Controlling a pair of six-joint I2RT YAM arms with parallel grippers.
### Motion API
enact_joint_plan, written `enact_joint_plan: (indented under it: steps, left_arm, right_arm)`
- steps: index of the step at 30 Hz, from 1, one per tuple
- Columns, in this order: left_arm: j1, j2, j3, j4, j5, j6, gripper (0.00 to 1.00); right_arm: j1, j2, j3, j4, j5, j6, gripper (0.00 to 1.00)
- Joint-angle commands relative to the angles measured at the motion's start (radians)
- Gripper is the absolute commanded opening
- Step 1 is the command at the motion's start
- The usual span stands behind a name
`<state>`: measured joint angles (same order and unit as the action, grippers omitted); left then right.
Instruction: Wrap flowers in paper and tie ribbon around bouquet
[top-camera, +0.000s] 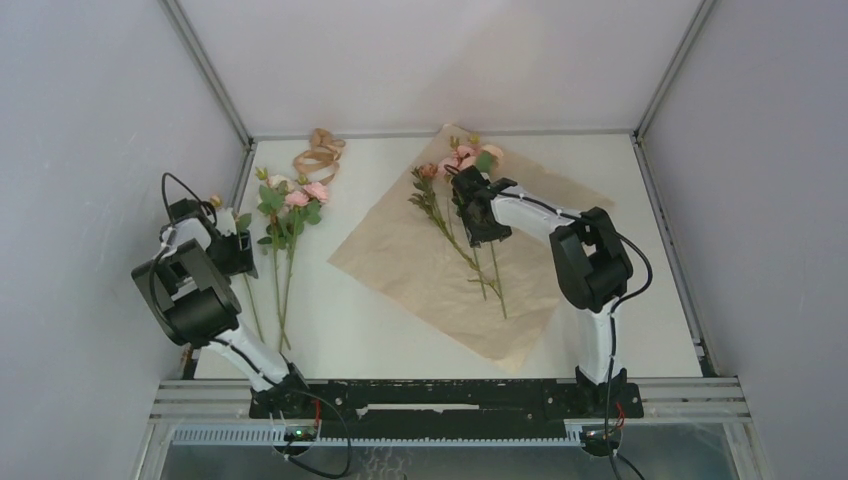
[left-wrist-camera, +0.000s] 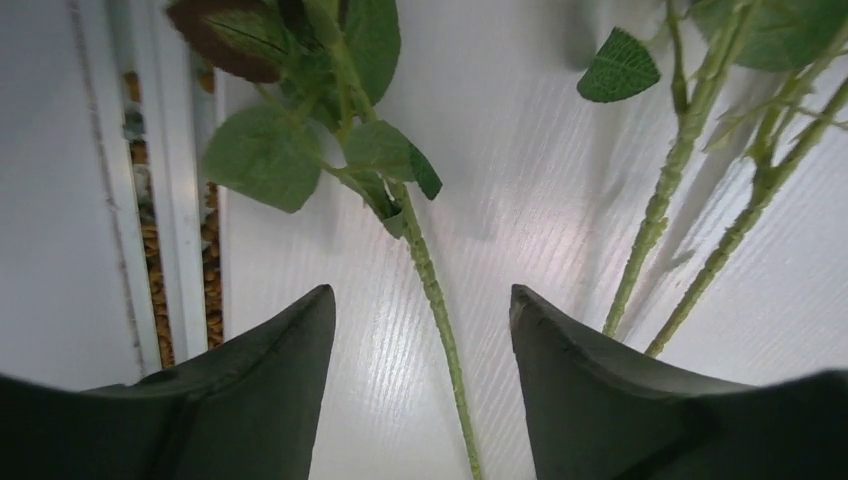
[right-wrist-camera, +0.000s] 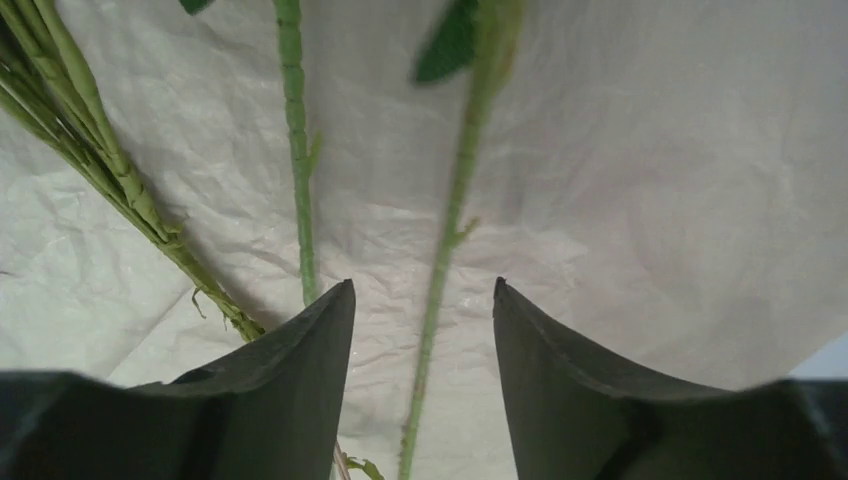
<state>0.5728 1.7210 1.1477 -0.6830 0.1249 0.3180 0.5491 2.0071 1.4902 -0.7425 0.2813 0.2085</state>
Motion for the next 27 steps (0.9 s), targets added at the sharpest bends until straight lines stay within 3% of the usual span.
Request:
enact_joint_plan:
  steps: [1, 7, 9, 11, 13, 16, 17, 19, 21, 23, 27]
  left_arm:
    - [0.004, 0.048, 0.068, -0.039, 0.020, 0.015, 0.64]
    - [-0.006, 0.118, 0.093, -0.061, 0.046, 0.009, 0.55]
    - [-0.011, 0.149, 0.111, -0.079, 0.045, 0.009, 0.47]
    - [-0.012, 0.173, 0.124, -0.105, 0.069, 0.017, 0.31]
    - [-0.005, 0.172, 0.125, -0.116, 0.099, 0.021, 0.03]
    - [0.035, 0.092, 0.119, -0.111, 0.202, -0.025, 0.00]
    - [0.050, 0.047, 0.119, -0.103, 0.237, -0.053, 0.00]
    - [0.066, -0.064, 0.125, -0.084, 0.296, -0.103, 0.00]
    - [0.064, -0.190, 0.150, -0.082, 0.374, -0.138, 0.00]
    - [0.050, -0.268, 0.192, -0.097, 0.460, -0.180, 0.00]
    - [-0.017, -0.398, 0.226, -0.069, 0.696, -0.298, 0.00]
  right_arm:
    - [0.010, -0.021, 0.075, -0.029, 0.049, -0.012, 0.64]
    - [0.040, -0.086, 0.056, -0.054, 0.125, -0.014, 0.66]
    - [0.048, -0.110, 0.047, -0.062, 0.137, -0.010, 0.66]
    - [0.055, -0.137, 0.039, -0.070, 0.155, -0.005, 0.66]
    - [0.066, -0.176, 0.031, -0.075, 0.166, -0.002, 0.68]
    - [0.091, -0.237, 0.021, -0.074, 0.187, -0.012, 0.75]
    - [0.104, -0.259, 0.019, -0.070, 0.199, -0.018, 0.85]
    - [0.137, -0.308, 0.014, -0.050, 0.208, -0.037, 0.89]
    - [0.179, -0.363, 0.002, -0.001, 0.181, -0.067, 0.99]
    - [0.240, -0.416, -0.019, 0.088, 0.112, -0.099, 1.00]
    - [0.338, -0.504, -0.079, 0.323, -0.180, -0.136, 1.00]
